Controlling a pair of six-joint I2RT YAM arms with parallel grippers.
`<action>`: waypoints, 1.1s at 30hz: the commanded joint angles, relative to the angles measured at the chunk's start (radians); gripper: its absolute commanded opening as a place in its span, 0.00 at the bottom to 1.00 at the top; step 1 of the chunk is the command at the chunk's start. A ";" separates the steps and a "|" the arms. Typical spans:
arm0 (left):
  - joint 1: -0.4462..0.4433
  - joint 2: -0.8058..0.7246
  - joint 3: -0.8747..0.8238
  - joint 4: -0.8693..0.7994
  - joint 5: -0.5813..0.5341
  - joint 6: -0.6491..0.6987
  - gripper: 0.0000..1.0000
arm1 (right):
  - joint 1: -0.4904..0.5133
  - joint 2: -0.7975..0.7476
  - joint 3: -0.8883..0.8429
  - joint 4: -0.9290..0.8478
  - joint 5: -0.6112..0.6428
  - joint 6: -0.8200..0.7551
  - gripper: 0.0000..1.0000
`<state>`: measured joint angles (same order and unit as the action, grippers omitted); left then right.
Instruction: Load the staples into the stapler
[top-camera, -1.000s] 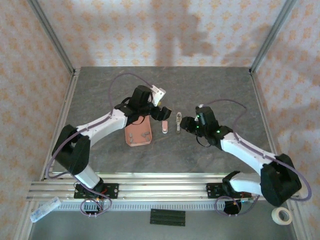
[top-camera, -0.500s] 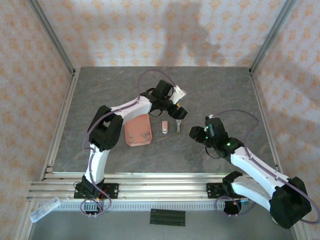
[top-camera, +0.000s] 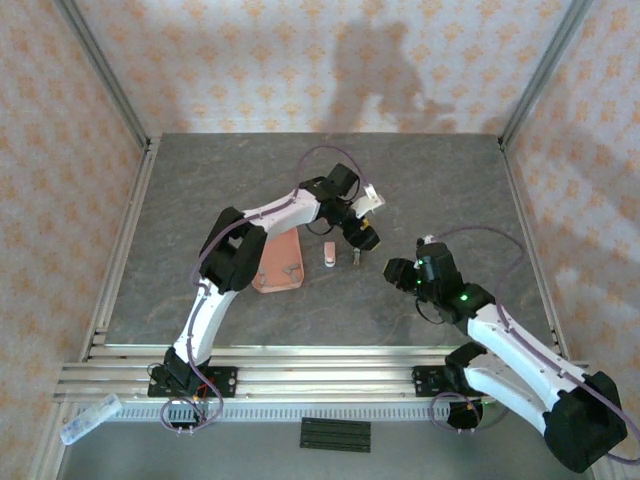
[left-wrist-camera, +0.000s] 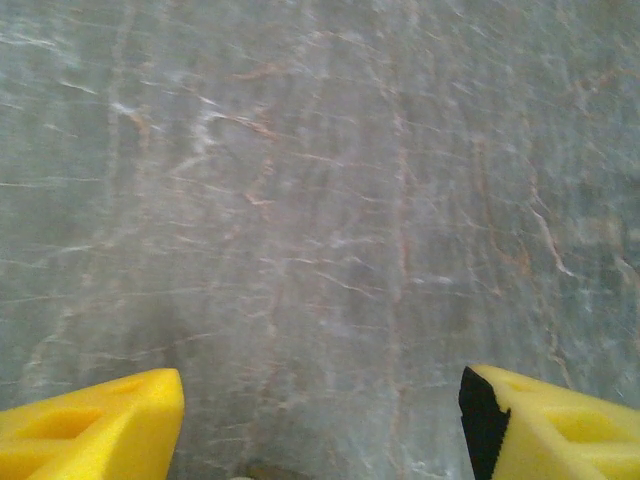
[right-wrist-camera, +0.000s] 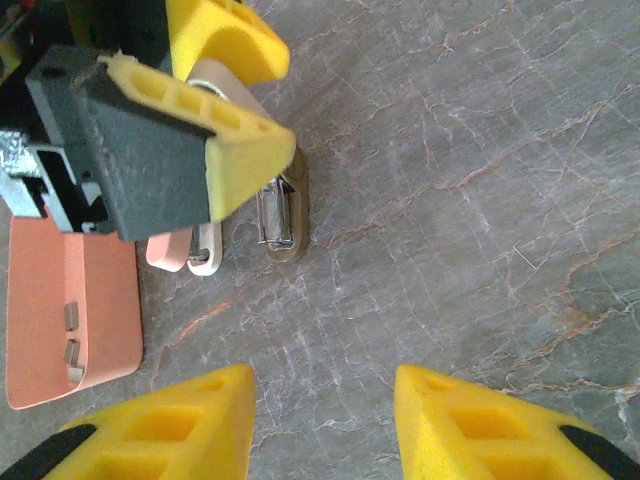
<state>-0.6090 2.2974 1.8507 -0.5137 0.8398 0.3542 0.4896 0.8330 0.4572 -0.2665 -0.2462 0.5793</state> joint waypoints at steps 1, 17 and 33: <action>-0.006 -0.007 0.030 -0.082 0.077 0.070 0.73 | -0.004 -0.022 -0.015 -0.019 0.039 0.005 0.41; -0.028 -0.107 -0.081 -0.149 0.088 0.183 0.72 | -0.005 -0.012 -0.019 0.012 0.039 0.018 0.41; -0.034 -0.447 -0.431 0.105 -0.166 -0.039 0.74 | -0.003 0.131 0.037 0.118 -0.047 0.037 0.41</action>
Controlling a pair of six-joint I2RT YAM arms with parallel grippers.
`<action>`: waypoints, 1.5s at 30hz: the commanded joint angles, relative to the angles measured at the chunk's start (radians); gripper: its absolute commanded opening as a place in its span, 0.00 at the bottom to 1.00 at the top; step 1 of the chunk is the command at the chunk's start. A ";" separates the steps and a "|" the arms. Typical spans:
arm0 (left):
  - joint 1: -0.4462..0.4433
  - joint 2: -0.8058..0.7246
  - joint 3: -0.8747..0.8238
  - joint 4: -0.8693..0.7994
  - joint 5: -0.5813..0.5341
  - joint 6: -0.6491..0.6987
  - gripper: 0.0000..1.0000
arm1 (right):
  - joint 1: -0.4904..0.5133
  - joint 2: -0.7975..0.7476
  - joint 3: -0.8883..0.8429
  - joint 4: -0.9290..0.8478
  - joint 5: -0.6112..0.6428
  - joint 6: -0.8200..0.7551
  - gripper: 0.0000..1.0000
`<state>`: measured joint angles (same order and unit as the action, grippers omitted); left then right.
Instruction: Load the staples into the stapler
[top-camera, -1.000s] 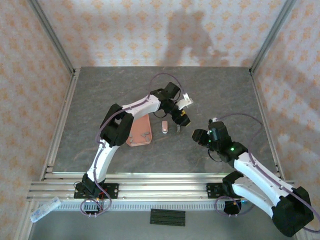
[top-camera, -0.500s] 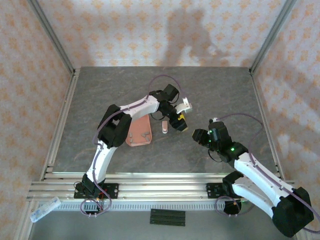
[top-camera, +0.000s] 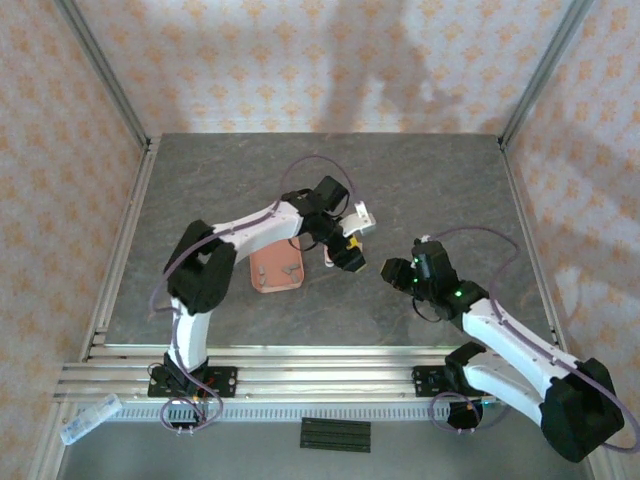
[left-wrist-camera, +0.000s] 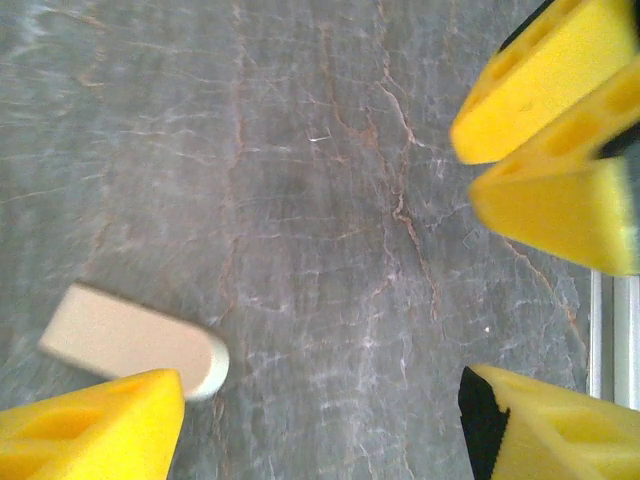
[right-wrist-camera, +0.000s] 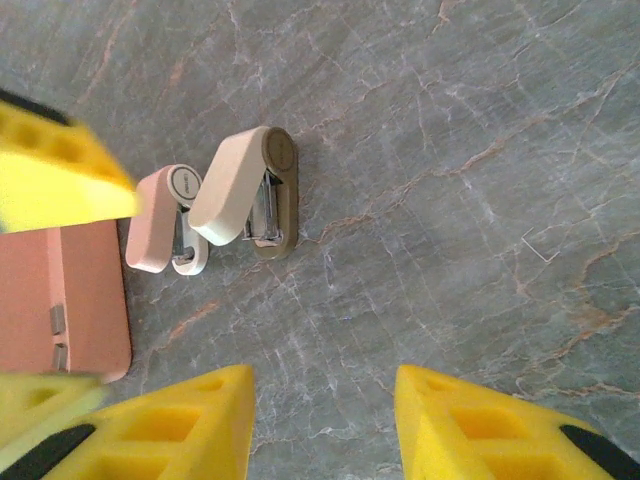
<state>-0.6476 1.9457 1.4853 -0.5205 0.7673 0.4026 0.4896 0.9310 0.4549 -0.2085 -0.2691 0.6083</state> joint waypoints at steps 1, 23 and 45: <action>0.008 -0.127 -0.105 0.140 -0.113 -0.109 0.74 | -0.004 0.058 0.051 0.074 -0.034 0.009 0.41; 0.074 -0.379 -0.444 0.295 -0.266 -0.230 0.76 | -0.005 0.586 0.274 0.209 -0.125 0.017 0.31; 0.140 -0.410 -0.460 0.285 -0.325 -0.502 0.79 | -0.004 0.485 0.312 0.120 -0.104 -0.040 0.43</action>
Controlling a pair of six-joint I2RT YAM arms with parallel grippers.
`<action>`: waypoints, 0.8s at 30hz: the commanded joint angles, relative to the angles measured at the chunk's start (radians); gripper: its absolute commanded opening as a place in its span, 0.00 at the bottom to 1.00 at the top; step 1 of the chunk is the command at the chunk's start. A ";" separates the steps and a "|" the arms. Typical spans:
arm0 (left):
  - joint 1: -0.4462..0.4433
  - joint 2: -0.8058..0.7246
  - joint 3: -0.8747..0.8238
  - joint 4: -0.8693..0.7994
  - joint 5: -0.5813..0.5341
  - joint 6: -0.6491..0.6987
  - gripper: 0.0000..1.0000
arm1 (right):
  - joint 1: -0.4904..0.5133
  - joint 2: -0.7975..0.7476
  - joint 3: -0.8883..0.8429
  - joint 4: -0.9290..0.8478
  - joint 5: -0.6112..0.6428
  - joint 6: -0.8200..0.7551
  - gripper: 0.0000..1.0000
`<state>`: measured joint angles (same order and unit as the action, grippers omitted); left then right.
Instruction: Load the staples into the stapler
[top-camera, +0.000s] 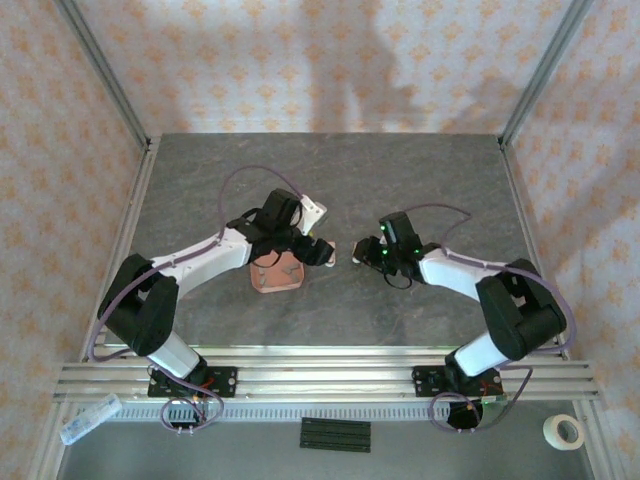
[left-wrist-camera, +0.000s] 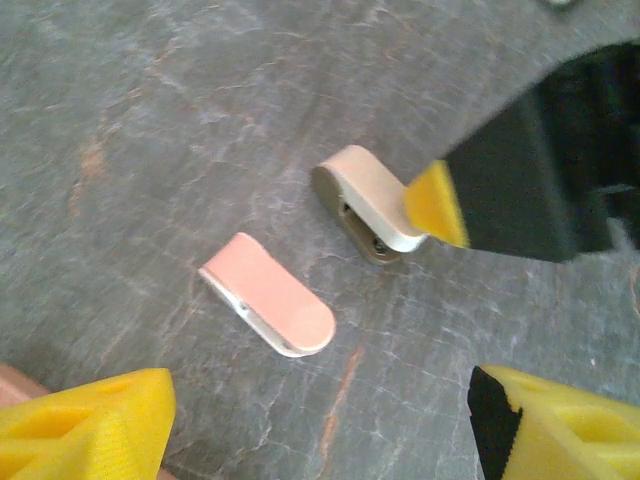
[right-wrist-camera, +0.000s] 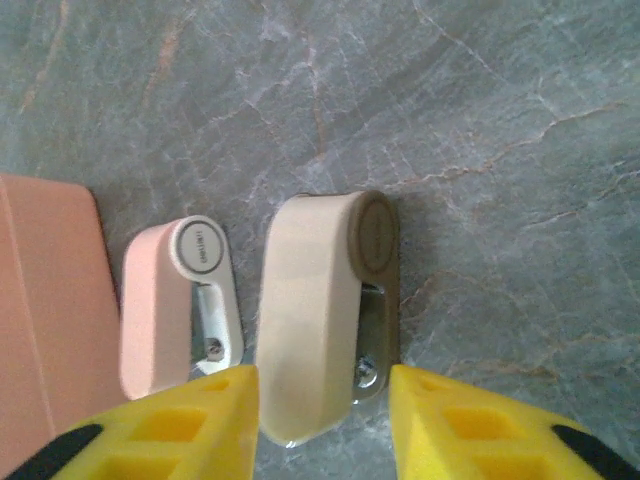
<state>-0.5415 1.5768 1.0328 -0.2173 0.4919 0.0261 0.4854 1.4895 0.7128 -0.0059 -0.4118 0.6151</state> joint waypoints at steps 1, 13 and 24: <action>0.047 -0.051 -0.017 -0.017 -0.050 -0.159 0.79 | 0.000 -0.089 0.057 -0.091 0.044 -0.048 0.44; 0.124 0.047 0.006 -0.043 -0.065 -0.274 0.79 | -0.001 -0.165 -0.003 -0.103 0.080 -0.040 0.48; 0.094 0.213 0.123 -0.070 -0.052 -0.247 0.79 | 0.000 -0.230 -0.051 -0.114 0.125 -0.030 0.48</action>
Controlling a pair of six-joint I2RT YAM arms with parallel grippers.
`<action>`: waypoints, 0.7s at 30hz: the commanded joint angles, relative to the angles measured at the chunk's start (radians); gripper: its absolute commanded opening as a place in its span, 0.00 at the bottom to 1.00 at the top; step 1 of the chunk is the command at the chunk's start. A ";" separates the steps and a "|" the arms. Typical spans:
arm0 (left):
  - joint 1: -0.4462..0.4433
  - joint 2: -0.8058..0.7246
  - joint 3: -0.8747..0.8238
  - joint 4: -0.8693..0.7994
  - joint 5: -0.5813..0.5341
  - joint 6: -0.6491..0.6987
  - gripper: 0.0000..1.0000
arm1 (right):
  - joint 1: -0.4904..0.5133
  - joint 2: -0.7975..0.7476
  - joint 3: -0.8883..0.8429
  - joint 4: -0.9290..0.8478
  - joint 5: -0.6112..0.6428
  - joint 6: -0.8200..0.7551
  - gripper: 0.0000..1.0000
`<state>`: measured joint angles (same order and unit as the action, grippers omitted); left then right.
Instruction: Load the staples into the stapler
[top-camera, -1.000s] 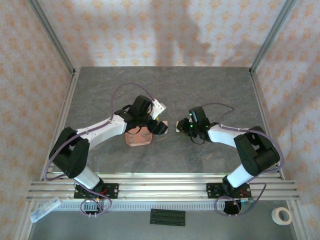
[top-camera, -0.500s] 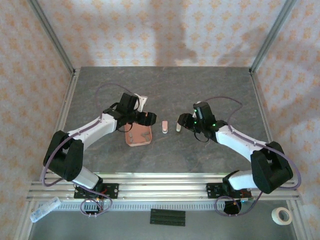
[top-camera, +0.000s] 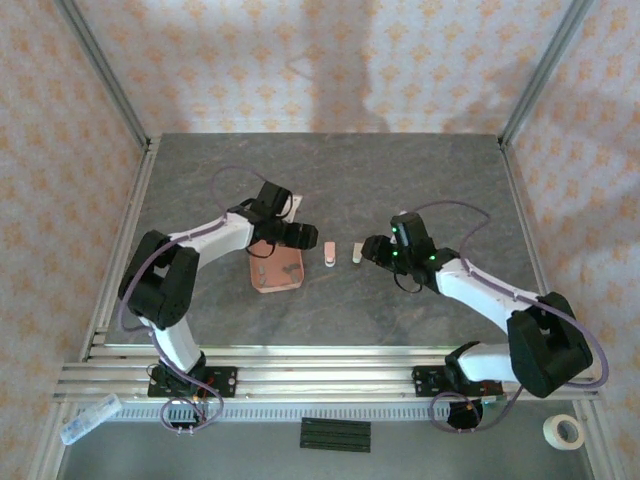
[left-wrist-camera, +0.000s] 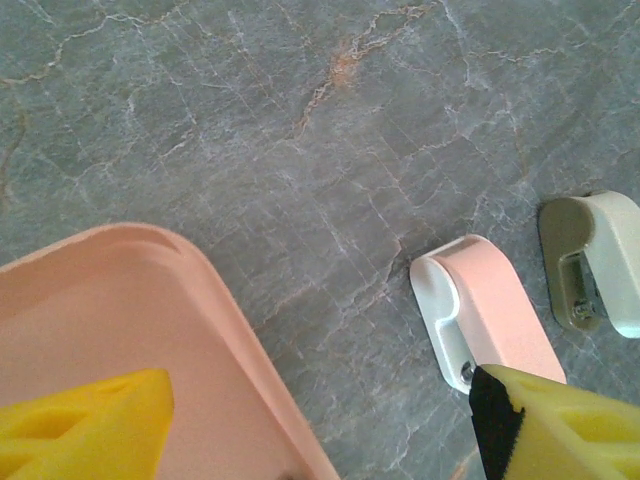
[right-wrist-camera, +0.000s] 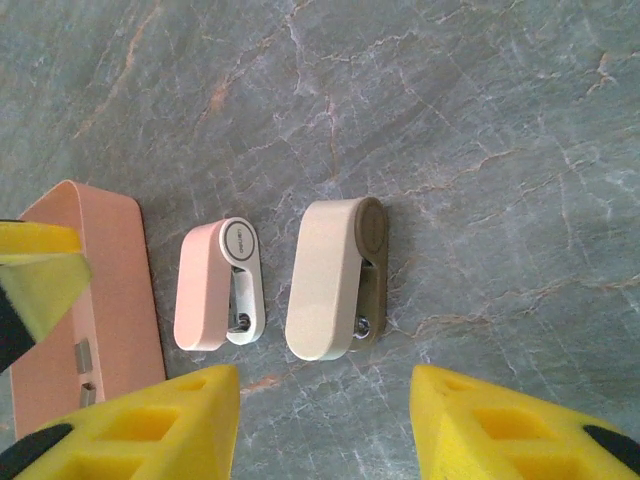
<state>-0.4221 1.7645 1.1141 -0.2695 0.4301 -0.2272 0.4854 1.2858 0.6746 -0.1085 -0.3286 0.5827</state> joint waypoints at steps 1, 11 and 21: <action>-0.031 0.036 0.051 -0.013 0.014 0.005 0.79 | 0.001 -0.028 -0.012 -0.014 0.044 0.001 0.48; -0.103 0.087 0.165 -0.035 0.042 -0.002 0.79 | 0.000 -0.078 -0.011 -0.049 0.058 -0.008 0.48; -0.106 -0.217 0.184 -0.098 -0.134 0.057 0.81 | -0.011 -0.132 0.054 -0.118 0.175 -0.112 0.53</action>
<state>-0.5285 1.7008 1.2797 -0.3401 0.4000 -0.2131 0.4843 1.1992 0.6777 -0.1852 -0.2474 0.5377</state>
